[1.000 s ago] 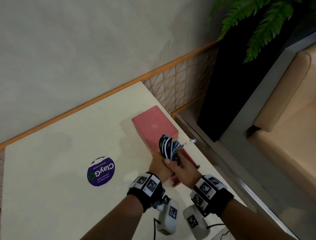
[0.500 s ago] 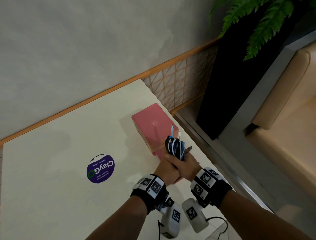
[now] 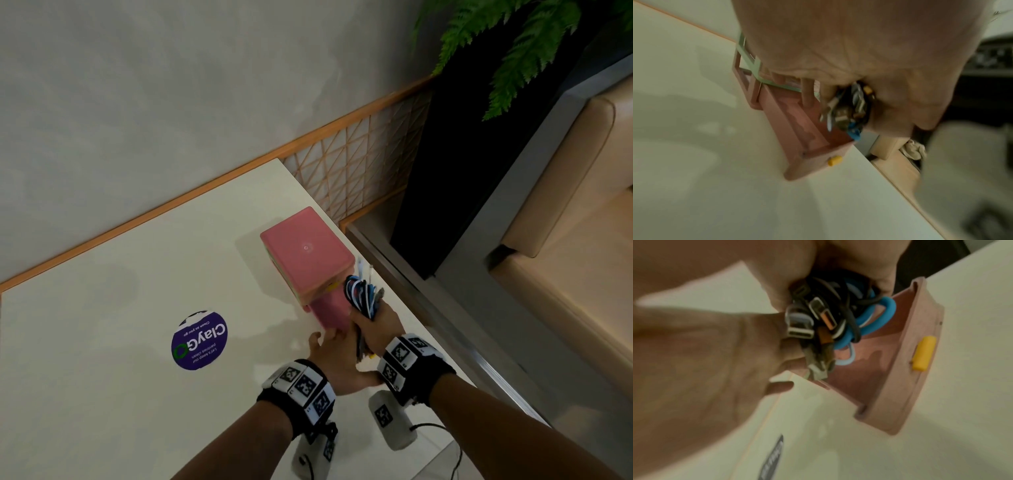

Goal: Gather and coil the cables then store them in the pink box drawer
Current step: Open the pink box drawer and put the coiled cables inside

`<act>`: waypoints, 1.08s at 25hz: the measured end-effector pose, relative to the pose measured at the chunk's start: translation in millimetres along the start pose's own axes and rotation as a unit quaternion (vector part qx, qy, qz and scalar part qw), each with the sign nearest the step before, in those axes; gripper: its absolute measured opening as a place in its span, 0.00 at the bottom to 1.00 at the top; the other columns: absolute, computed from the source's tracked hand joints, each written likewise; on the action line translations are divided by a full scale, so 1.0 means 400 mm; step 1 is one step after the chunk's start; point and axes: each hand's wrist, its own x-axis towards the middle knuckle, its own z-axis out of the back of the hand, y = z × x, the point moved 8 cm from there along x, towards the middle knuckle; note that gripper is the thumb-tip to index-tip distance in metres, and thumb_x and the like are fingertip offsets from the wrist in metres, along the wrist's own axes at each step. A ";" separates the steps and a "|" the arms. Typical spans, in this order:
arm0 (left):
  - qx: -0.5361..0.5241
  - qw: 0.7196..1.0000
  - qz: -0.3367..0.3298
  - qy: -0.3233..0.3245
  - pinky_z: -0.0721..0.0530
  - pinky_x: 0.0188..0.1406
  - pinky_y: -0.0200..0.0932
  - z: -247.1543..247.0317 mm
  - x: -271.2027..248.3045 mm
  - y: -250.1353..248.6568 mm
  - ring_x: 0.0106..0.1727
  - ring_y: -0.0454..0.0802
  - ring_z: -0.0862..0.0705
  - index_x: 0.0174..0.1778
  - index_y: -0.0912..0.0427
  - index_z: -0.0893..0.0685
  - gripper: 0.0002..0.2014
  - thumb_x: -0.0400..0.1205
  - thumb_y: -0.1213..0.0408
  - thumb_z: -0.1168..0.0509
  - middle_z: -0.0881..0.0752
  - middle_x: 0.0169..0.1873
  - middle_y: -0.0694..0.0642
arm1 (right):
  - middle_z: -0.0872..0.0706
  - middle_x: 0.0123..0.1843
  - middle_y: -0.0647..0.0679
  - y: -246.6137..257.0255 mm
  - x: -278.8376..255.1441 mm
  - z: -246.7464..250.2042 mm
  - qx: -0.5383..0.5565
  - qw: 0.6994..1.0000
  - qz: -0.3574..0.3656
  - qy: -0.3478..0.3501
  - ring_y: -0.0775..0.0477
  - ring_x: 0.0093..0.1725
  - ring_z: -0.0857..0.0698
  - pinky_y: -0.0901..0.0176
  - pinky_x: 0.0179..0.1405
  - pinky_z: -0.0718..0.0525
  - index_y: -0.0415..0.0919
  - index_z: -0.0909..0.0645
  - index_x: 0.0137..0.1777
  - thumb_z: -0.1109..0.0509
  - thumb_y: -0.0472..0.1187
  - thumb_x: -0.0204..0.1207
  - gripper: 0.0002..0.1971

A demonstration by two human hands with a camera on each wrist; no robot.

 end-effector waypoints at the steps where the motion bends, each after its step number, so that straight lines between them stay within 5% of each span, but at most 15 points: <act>1: 0.008 1.000 0.000 0.003 0.42 0.73 0.66 0.016 0.001 0.009 0.73 0.56 0.31 0.73 0.48 0.33 0.36 0.72 0.38 0.34 0.23 0.69 0.50 | 0.14 0.58 0.38 0.007 0.000 -0.006 -0.031 0.999 0.009 0.016 0.35 0.57 0.16 0.49 0.58 0.19 0.41 0.26 0.66 0.30 0.49 0.73 0.24; 4: -0.002 1.000 0.030 -0.009 0.35 0.72 0.58 0.095 -0.004 0.063 0.65 0.56 0.21 0.60 0.49 0.21 0.17 0.76 0.49 0.36 0.15 0.60 0.51 | 0.15 0.60 0.39 0.026 -0.005 -0.011 -0.102 0.994 0.021 0.040 0.35 0.58 0.17 0.55 0.53 0.22 0.43 0.34 0.72 0.34 0.50 0.76 0.26; 7: -0.082 0.982 0.029 -0.166 0.22 0.60 0.47 0.244 -0.015 0.147 0.60 0.59 0.17 0.59 0.55 0.17 0.14 0.79 0.59 0.35 0.14 0.56 0.57 | 0.15 0.57 0.40 0.004 -0.010 -0.009 -0.246 0.968 0.012 0.038 0.36 0.54 0.15 0.51 0.51 0.18 0.44 0.33 0.68 0.34 0.49 0.75 0.24; 9: -0.043 0.962 -0.016 -0.269 0.23 0.61 0.51 0.328 -0.016 0.167 0.65 0.61 0.22 0.69 0.57 0.23 0.22 0.79 0.58 0.34 0.20 0.62 0.59 | 0.15 0.57 0.41 -0.015 -0.017 -0.018 -0.330 0.942 0.000 0.067 0.39 0.54 0.14 0.51 0.50 0.18 0.42 0.32 0.66 0.33 0.50 0.74 0.23; 12: 0.047 0.976 -0.013 -0.210 0.34 0.75 0.63 0.334 0.040 0.177 0.83 0.60 0.45 0.83 0.46 0.48 0.37 0.80 0.51 0.37 0.42 0.82 0.58 | 0.15 0.58 0.42 -0.025 -0.019 -0.041 -0.390 0.915 -0.004 0.104 0.40 0.56 0.15 0.52 0.51 0.19 0.39 0.29 0.63 0.33 0.49 0.75 0.21; 14: 0.106 0.985 0.003 -0.135 0.41 0.79 0.62 0.298 0.083 0.184 0.85 0.60 0.57 0.84 0.45 0.56 0.38 0.82 0.46 0.42 0.54 0.85 0.58 | 0.14 0.56 0.42 -0.010 -0.004 -0.049 -0.418 0.903 0.013 0.097 0.40 0.54 0.14 0.53 0.47 0.19 0.37 0.27 0.61 0.35 0.46 0.76 0.17; 17: 0.163 0.981 0.003 -0.107 0.48 0.82 0.57 0.267 0.112 0.189 0.85 0.63 0.57 0.84 0.47 0.52 0.34 0.84 0.43 0.48 0.55 0.85 0.60 | 0.14 0.52 0.43 0.029 0.016 -0.065 -0.450 0.885 0.060 0.100 0.40 0.49 0.13 0.53 0.42 0.20 0.37 0.26 0.55 0.37 0.42 0.76 0.12; 20: 0.182 0.978 -0.001 -0.099 0.50 0.82 0.56 0.271 0.116 0.191 0.85 0.62 0.55 0.84 0.47 0.50 0.33 0.84 0.42 0.49 0.53 0.85 0.59 | 0.15 0.53 0.45 0.057 0.024 -0.087 -0.538 0.832 0.079 0.112 0.40 0.50 0.14 0.53 0.48 0.20 0.41 0.26 0.51 0.35 0.40 0.73 0.08; 24: 0.209 0.973 0.003 -0.095 0.50 0.82 0.58 0.278 0.118 0.190 0.85 0.61 0.53 0.84 0.48 0.51 0.32 0.85 0.47 0.47 0.52 0.85 0.58 | 0.25 0.67 0.39 0.040 0.041 -0.121 -0.641 0.755 0.055 0.129 0.35 0.60 0.19 0.40 0.56 0.19 0.35 0.34 0.71 0.40 0.40 0.79 0.22; 27: 0.211 0.971 -0.002 -0.107 0.49 0.82 0.58 0.279 0.114 0.186 0.85 0.61 0.51 0.84 0.48 0.49 0.32 0.85 0.45 0.48 0.50 0.84 0.59 | 0.24 0.68 0.35 0.023 0.069 -0.121 -0.593 0.796 0.006 0.121 0.30 0.60 0.18 0.36 0.55 0.19 0.35 0.52 0.79 0.39 0.42 0.79 0.33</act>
